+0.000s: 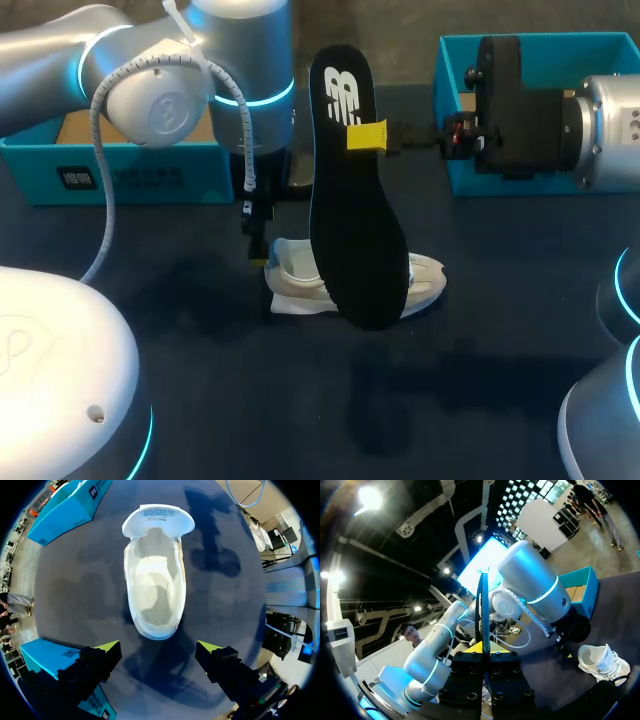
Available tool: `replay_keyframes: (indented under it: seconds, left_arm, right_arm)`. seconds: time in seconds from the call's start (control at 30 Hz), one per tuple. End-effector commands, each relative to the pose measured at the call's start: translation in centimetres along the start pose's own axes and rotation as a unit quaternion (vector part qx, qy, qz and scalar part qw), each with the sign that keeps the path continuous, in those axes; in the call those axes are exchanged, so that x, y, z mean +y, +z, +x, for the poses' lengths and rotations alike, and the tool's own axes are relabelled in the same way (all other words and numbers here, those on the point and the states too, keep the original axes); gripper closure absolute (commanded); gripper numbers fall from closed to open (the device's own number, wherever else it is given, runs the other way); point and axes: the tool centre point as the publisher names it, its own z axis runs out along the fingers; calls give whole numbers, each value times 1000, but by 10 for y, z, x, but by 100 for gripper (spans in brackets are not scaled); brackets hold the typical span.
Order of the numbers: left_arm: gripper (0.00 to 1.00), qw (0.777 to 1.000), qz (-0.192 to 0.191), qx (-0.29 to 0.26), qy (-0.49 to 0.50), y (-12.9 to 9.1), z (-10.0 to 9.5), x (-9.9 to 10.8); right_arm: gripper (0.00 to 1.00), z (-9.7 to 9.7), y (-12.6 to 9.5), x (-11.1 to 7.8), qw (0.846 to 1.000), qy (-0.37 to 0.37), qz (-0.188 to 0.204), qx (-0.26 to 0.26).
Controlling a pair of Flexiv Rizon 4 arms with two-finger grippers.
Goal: Take the shoe out of the shoebox, open the shoe tongue, remove and reinsert the insole, then place the shoe into the shoebox
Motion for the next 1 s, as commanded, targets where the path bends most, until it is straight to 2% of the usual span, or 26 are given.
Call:
replay_keyframes:
  seconds: [0.03,0.27,0.47,0.7,1.0]
  left_arm:
    - [0,1000,-1,-1,0,0,0,1]
    - [0,1000,-1,-1,0,0,0,1]
    - [0,1000,11,2,0,-12,0,-4]
    - [0,1000,27,12,6,-12,-8,-26]
    - [0,999,37,18,-4,8,-31,-62]
  right_arm:
    - [100,1,2,-1,1000,1,0,-3]
    - [100,1,2,-1,1000,1,0,-3]
    - [100,1,2,-1,1000,1,0,-3]
    - [100,1,2,-1,1000,1,0,-3]
    - [100,1,2,-1,1000,1,0,-3]
